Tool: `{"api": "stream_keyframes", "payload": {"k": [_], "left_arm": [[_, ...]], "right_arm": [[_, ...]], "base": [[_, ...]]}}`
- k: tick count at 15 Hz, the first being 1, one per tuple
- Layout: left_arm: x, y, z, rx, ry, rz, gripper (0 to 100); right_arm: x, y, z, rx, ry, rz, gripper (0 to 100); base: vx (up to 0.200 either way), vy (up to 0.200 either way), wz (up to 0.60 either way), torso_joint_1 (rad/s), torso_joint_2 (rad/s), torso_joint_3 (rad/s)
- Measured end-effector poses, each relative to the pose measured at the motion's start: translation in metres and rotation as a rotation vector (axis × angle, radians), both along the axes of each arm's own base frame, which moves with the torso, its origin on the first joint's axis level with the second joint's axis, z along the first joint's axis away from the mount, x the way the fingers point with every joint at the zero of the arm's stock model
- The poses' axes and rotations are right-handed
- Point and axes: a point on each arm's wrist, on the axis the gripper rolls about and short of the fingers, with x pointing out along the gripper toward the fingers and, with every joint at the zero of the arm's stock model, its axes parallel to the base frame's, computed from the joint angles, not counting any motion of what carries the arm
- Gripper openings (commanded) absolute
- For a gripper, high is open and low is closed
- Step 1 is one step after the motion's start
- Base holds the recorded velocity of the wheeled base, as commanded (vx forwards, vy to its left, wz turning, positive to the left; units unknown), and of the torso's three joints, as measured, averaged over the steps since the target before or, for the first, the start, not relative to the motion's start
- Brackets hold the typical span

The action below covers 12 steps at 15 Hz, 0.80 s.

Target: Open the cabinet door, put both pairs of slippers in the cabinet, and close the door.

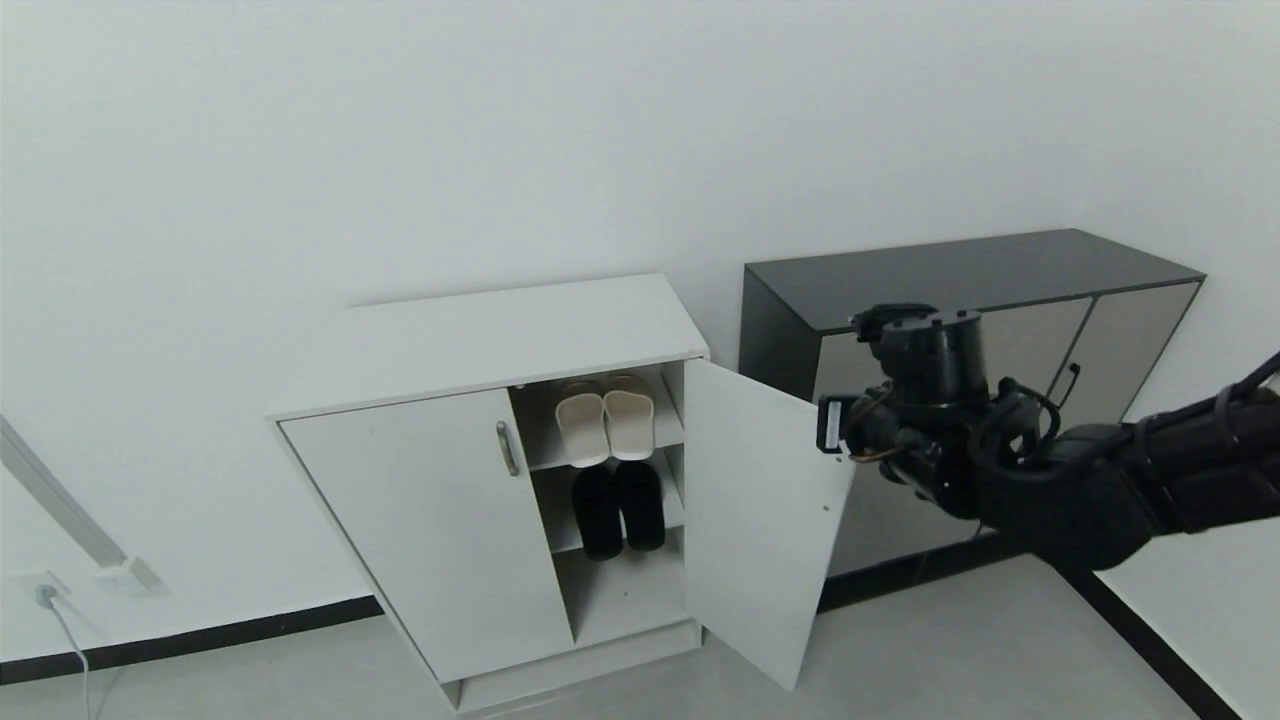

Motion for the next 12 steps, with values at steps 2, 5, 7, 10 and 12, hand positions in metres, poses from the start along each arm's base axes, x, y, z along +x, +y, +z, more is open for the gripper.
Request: {"api": "stream_keyframes", "payload": {"k": [2,5,7,10,12], "left_arm": [[0.0,0.0,0.0,-0.001,0.0,0.0,0],[0.0,0.0,0.0,-0.006,0.0,0.0,0],[0.0,0.0,0.0,-0.008,0.0,0.002,0],[0.0,0.0,0.0,-0.008,0.0,0.002,0],[0.0,0.0,0.0,-0.008,0.0,0.003,0]], "right_arm": [[0.026,-0.013,0.007,0.06,-0.003,-0.05,0],[0.06,-0.032,-0.003,0.077,0.001,-0.118,0],[0.073,-0.035,-0.012,0.088,0.011,-0.124,0],[0.086,-0.036,-0.025,0.103,0.028,-0.14,0],[0.09,-0.035,-0.033,0.097,0.041,-0.141,0]], "base": [[0.0,0.0,0.0,0.0,0.0,0.0],[0.0,0.0,0.0,0.0,0.0,0.0],[0.0,0.0,0.0,0.0,0.0,0.0],[0.0,0.0,0.0,0.0,0.0,0.0],[0.0,0.0,0.0,0.0,0.0,0.0]]}}
